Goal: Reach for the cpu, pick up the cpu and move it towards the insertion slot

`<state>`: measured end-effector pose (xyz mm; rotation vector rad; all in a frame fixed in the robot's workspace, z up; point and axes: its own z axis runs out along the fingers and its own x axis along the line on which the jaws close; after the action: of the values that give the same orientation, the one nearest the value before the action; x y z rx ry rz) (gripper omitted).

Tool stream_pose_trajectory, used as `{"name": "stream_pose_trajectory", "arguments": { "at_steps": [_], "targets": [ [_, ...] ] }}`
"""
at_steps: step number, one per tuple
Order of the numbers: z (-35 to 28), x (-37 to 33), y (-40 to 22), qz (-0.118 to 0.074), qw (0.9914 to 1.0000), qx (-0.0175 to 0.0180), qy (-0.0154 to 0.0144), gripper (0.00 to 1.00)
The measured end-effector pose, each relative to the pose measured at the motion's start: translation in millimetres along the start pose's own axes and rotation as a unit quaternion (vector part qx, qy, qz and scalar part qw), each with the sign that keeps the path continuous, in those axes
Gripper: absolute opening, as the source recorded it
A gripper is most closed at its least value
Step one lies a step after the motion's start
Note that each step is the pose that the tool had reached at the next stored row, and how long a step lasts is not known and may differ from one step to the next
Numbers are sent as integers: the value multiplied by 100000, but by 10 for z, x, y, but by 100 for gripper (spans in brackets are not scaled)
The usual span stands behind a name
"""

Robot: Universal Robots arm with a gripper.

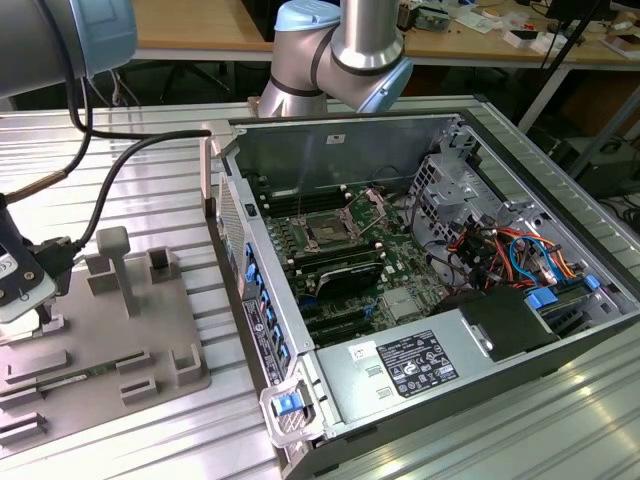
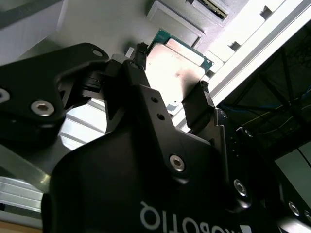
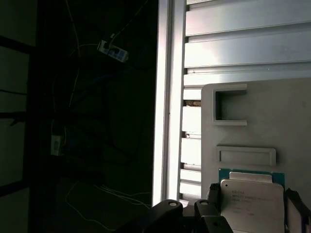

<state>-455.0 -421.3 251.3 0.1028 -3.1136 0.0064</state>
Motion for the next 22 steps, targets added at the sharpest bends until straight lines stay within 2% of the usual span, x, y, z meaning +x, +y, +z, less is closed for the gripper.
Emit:
{"name": "stream_pose_trajectory", "arguments": {
  "at_steps": [22],
  "targets": [
    [-159,4,-1,0,100000,-18,8,55]
  ]
}}
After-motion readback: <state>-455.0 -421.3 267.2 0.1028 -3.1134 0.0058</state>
